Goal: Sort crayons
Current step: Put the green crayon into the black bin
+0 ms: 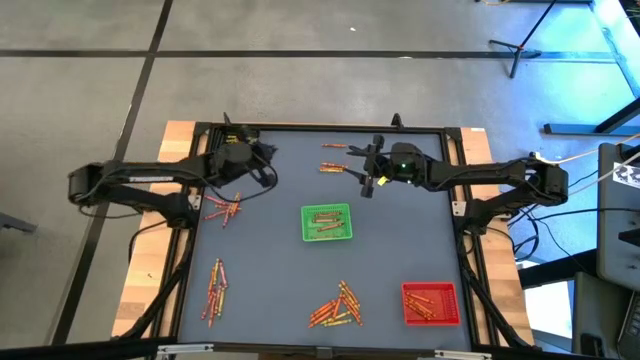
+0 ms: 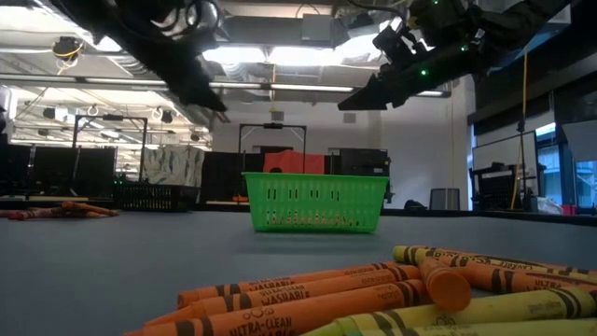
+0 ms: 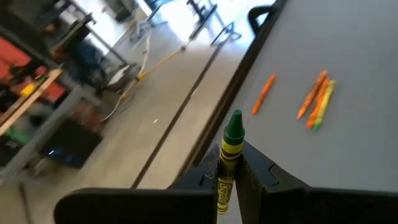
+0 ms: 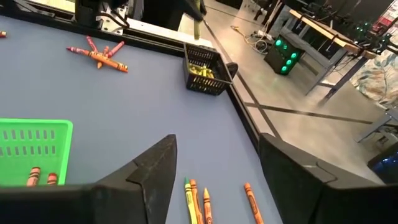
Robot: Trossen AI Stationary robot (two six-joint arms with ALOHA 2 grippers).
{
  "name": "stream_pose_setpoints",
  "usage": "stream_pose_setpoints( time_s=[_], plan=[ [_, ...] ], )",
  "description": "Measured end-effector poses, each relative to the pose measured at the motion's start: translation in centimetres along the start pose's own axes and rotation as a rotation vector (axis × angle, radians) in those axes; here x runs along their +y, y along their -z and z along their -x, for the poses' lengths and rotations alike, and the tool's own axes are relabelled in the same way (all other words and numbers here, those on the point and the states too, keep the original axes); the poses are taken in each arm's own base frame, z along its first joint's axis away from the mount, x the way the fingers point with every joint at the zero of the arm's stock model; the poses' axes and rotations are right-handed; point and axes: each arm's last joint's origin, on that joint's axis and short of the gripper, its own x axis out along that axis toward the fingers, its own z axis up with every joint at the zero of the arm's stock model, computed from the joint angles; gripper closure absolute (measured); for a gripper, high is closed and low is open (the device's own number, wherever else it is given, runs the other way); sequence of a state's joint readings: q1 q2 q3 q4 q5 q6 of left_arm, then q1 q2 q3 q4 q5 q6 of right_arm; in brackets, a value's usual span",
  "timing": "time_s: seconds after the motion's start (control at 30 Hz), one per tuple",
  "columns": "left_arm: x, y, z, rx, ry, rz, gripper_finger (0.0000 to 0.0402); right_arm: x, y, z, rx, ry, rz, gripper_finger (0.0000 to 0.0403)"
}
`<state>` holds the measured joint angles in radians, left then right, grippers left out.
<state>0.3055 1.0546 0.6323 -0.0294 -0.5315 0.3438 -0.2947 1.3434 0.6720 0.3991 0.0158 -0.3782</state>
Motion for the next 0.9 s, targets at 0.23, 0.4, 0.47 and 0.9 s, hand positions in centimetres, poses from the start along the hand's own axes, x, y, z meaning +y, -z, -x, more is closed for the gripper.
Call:
stream_pose_setpoints(
  time_s=[0.23,0.4,0.47,0.9],
  plan=[
    [2.7,1.5,1.3,0.101,-0.072,0.038,0.0388,0.0,0.1,0.0,0.004,-0.009,-0.005,0.0181],
    [4.7,2.0,1.1,0.233,-0.116,0.074,0.0388,0.0,0.1,0.0,0.004,-0.009,-0.006,0.0181],
    [5.2,2.0,1.1,0.296,-0.11,0.089,0.0388,0.0,0.1,0.0,0.004,-0.01,-0.006,0.0181],
    [7.1,4.6,-3.2,0.615,-0.152,0.125,0.0388,0.1,0.1,0.0,0.012,-0.013,-0.006,0.0181]
  ],
)
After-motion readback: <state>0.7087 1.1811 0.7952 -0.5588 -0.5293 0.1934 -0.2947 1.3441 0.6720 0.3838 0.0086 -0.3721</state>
